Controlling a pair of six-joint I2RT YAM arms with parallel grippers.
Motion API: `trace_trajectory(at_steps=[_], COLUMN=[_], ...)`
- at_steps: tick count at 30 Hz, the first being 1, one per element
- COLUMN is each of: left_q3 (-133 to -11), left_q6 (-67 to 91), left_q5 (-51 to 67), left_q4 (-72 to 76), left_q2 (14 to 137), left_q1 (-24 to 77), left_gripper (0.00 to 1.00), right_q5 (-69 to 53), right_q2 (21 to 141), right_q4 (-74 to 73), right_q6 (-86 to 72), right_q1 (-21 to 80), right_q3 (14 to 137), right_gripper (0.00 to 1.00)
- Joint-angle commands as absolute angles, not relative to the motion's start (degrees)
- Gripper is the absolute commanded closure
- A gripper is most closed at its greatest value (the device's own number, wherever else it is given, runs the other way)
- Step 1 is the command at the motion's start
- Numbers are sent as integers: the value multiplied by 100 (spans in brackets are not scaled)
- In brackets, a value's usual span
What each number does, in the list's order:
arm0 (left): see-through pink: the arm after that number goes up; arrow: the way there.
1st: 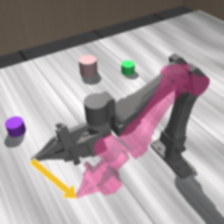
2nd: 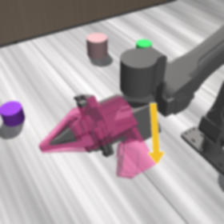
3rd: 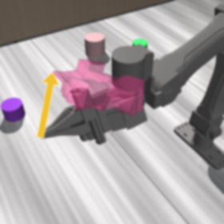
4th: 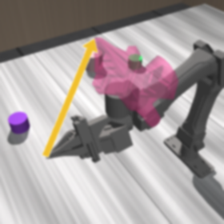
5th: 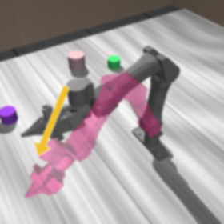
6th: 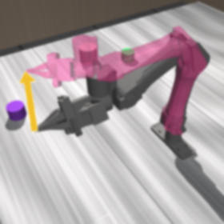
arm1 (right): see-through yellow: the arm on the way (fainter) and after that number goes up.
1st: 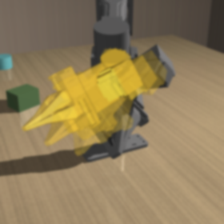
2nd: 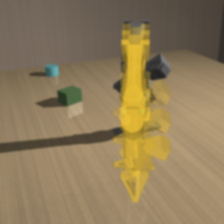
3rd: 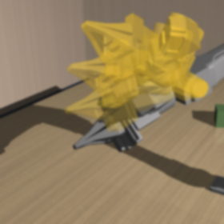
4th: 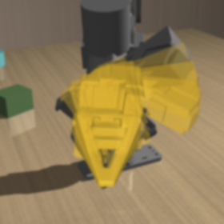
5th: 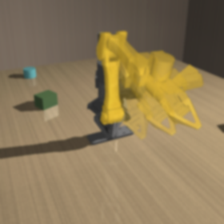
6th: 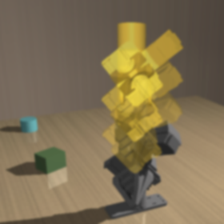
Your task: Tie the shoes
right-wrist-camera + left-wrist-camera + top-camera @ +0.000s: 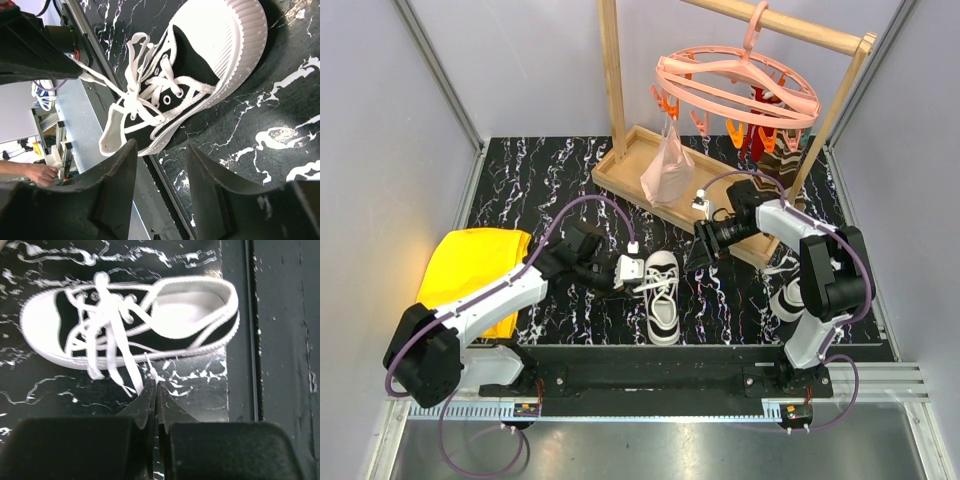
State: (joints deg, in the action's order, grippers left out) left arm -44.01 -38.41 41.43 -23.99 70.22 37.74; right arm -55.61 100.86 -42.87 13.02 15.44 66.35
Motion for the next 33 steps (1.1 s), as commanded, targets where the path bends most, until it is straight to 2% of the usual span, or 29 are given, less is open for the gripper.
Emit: trace_trajectory(at_steps=[1, 18, 30, 33], left_q3=[-4377, -4351, -4324, -4377], left_q6=[-4122, -4395, -4544, -4518], left_q5=[4298, 4219, 4227, 4201], left_q4=[-2619, -2786, -2681, -2663], left_q2=[7040, 7304, 7383, 7444], left_q1=[3753, 3744, 3744, 3744], left_gripper=[100, 100, 100, 100], right_q5=[-5888, -5801, -5748, -5792], right_q2=[10169, 10626, 10811, 10793], right_q4=[-4192, -4166, -4236, -4315], right_q6=[1274, 1327, 1406, 1476], right_q1=[1670, 2329, 2417, 2408], right_q3=[6908, 7084, 7233, 7207], right_gripper=[48, 38, 42, 47])
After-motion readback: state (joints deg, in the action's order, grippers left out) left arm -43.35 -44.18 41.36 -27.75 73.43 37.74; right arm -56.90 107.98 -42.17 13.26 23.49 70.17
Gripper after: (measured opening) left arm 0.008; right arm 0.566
